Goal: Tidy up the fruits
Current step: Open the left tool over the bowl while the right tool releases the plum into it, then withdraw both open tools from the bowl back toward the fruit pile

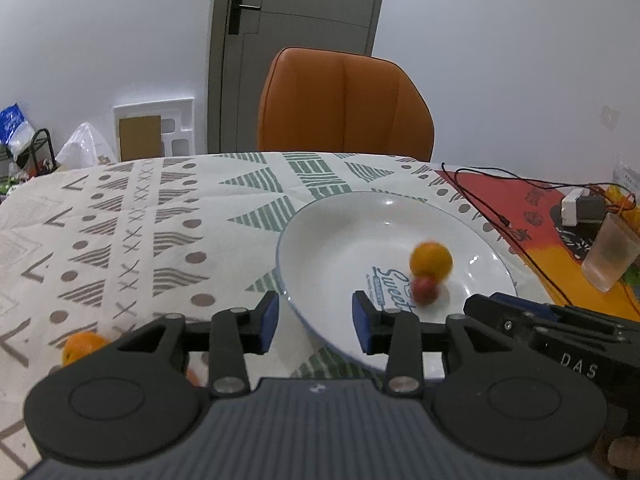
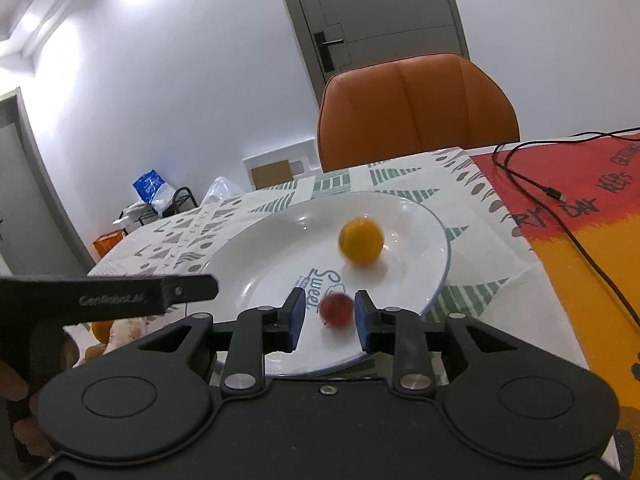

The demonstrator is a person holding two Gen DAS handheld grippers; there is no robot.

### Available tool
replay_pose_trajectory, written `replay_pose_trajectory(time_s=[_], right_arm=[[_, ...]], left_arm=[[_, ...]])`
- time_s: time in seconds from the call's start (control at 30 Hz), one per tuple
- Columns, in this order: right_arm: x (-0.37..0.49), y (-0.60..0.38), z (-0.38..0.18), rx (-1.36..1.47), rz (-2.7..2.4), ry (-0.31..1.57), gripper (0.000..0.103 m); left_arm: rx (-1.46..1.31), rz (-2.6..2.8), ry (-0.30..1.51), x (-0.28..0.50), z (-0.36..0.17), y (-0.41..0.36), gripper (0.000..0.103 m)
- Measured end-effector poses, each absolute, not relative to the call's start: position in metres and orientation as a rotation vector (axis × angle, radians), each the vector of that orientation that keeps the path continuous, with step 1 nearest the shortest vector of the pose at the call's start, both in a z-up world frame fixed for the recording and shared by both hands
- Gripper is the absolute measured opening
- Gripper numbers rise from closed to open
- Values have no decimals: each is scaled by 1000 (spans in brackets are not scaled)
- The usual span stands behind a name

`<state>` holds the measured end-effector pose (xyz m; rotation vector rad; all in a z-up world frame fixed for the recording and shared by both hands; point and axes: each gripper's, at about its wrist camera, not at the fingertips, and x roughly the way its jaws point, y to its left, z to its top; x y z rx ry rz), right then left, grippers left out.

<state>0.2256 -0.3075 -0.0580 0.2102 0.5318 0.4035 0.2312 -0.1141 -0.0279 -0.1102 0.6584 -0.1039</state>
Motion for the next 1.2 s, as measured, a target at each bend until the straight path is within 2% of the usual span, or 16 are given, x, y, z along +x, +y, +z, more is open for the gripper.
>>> replay_pose_trajectory(time_s=[0.07, 0.13, 0.2, 0.37, 0.43, 0.53, 0.6, 0.8, 0.9, 1.2], right_arm=[[223, -309, -56, 219, 395, 529, 34], [218, -309, -54, 220, 395, 523, 37], [212, -309, -53, 223, 400, 519, 42], [200, -306, -50, 217, 406, 518, 52], [196, -305, -48, 222, 411, 512, 60], [189, -302, -45, 221, 419, 504, 72], [186, -299, -43, 218, 423, 500, 74], [175, -291, -38, 215, 427, 492, 96], [168, -286, -33, 215, 413, 477, 102], [157, -271, -26, 201, 429, 474, 103]], left_arm=[[-111, -99, 646, 224, -24, -111, 52], [-106, -85, 616, 215, -19, -108, 69], [-110, -72, 586, 207, -16, -103, 78], [-132, -27, 539, 191, -10, -89, 87], [-136, -11, 520, 185, -7, -84, 93], [-163, 14, 487, 175, -4, -74, 97], [-171, 18, 473, 169, -2, -68, 98], [-213, 26, 450, 152, -1, -52, 100], [-241, 33, 459, 145, -2, -43, 101], [-256, 70, 435, 124, 5, -26, 101]])
